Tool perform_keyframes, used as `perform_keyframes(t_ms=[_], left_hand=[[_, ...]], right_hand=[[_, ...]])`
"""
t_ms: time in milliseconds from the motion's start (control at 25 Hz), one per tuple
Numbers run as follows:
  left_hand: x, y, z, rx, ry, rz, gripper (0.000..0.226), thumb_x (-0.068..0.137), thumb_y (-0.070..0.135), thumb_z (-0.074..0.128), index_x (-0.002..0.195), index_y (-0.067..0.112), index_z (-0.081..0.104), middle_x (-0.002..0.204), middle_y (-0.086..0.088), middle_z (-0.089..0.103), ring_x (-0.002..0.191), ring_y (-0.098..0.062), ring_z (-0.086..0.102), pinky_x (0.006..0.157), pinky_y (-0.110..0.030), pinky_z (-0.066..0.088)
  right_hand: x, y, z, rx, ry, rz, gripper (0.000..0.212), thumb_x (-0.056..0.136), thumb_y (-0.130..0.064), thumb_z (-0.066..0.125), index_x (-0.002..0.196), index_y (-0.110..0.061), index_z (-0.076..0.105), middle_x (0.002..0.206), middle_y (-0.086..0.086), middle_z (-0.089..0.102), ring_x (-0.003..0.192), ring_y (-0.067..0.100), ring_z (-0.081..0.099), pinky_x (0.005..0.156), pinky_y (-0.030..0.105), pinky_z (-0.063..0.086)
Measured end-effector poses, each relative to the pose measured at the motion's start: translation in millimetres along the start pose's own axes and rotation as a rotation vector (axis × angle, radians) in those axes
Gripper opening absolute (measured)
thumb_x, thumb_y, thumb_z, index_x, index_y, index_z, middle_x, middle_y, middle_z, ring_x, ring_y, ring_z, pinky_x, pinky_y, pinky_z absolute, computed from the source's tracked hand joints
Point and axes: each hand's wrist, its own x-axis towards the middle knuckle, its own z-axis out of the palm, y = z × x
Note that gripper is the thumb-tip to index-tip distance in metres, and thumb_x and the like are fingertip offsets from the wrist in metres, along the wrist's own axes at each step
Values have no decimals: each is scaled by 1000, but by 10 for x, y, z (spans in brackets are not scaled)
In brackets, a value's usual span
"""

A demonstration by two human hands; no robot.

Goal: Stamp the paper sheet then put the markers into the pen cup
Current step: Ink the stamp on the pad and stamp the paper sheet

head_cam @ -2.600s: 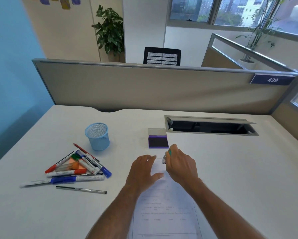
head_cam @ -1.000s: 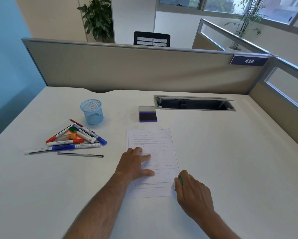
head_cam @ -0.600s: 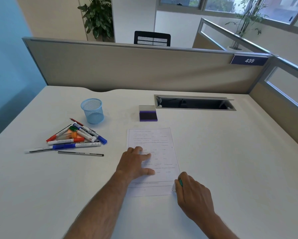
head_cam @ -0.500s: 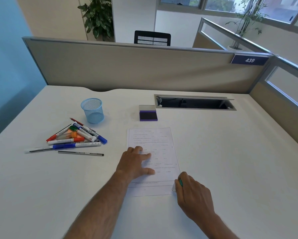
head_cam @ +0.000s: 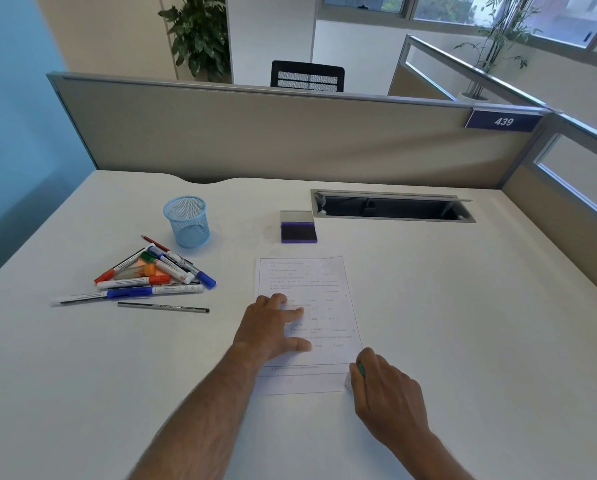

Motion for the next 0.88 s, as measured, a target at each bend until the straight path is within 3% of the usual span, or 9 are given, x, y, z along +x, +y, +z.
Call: perform_keyframes(t_ms=[280,640,880], left_hand=[[5,-3,3,18,-2,2,85,64,85,56,138,43,46,146,5,39,127,-20,35,103,-36,32],[5,-5,6,32,-3,5,85,66,85,55,139,43,46,146,5,40,128,-21,36,103,-37,33],[15,-10,24,35,4,4,85,64,86,55,138,43,46,145,5,40,127,-20,36,102,-37,33]], right_hand=[[-47,68,30,-20,-25,-49,22,97,-44,26,89,-27,38,75,-4,51,60,17,55,52,32,44],[-87,46,42,-39,-11,-33,18,92,-35,48,80,-23,44,64,-5,49,51,16,53,42,30,37],[-35,31,27,-38,-20,-26,17,95,-37,41,83,-24,40,66,-5,49,54,17,53,46,30,38]])
